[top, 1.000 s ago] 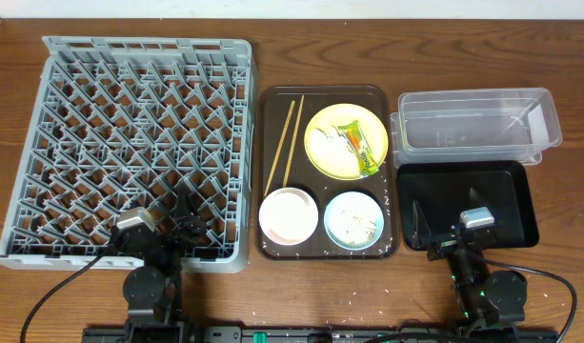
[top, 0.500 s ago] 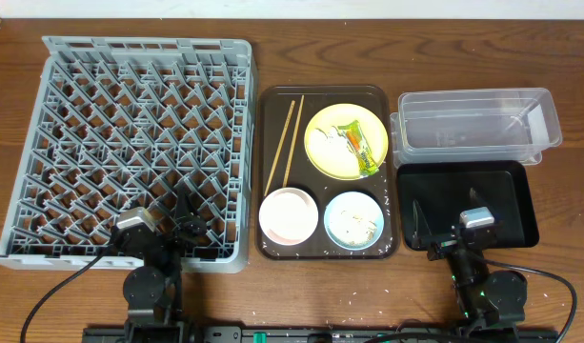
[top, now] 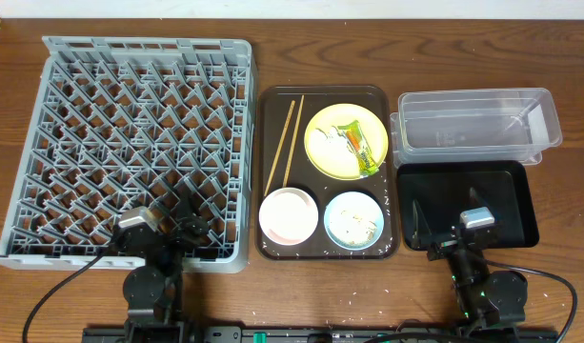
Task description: Sort waste into correct bins and load items into the dishwasher
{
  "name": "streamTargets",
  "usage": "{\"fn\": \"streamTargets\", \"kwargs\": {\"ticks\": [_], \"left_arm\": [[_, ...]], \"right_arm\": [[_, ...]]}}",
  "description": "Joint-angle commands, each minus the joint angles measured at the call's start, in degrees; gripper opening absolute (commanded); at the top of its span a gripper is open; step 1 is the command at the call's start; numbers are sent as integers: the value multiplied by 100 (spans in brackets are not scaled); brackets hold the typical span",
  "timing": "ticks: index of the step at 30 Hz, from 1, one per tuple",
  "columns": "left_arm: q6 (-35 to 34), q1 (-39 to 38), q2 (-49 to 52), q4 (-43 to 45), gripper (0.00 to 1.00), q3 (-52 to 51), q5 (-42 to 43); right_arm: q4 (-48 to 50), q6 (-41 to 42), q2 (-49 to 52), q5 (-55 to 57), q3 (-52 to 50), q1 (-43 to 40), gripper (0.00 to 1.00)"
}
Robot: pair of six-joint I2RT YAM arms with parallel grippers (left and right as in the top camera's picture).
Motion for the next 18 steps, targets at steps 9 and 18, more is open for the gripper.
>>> {"fn": "streamTargets", "kwargs": {"ticks": [9,18], "left_arm": [[-96,26,175,136,96,544,2374],[-50,24,2778,-2319,96,3685,2763]], "right_arm": [[118,1233,50,-1690,466,-61,99],[-1670,1462,2046,-1692,3047,-61,99]]}}
